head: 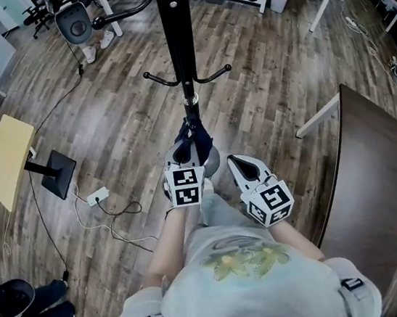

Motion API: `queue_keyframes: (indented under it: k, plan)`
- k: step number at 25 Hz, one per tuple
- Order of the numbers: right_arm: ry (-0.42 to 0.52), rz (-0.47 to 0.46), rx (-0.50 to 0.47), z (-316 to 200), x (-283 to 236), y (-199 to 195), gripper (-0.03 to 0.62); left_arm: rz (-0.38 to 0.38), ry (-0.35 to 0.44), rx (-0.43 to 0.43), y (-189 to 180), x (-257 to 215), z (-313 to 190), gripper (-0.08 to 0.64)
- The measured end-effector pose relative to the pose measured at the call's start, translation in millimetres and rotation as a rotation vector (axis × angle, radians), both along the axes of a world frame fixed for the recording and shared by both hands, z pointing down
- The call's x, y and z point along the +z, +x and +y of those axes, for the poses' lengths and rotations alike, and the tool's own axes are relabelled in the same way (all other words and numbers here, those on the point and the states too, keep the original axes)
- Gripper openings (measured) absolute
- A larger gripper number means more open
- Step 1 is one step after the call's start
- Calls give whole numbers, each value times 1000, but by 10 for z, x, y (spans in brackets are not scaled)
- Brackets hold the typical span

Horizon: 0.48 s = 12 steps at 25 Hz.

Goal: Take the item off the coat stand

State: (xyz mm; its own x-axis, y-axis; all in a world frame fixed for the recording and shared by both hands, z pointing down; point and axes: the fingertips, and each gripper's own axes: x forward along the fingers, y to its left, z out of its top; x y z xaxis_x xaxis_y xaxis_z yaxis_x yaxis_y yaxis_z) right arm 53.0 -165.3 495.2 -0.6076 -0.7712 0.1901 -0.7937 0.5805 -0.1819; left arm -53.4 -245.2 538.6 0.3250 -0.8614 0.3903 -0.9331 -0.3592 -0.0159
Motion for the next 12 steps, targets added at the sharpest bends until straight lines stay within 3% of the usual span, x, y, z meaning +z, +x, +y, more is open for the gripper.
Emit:
queue_keyframes:
  k: [12]
  plan:
    - [5,-1,-4,64,-9,-46,6,8,13,5,-26,-82,79,23]
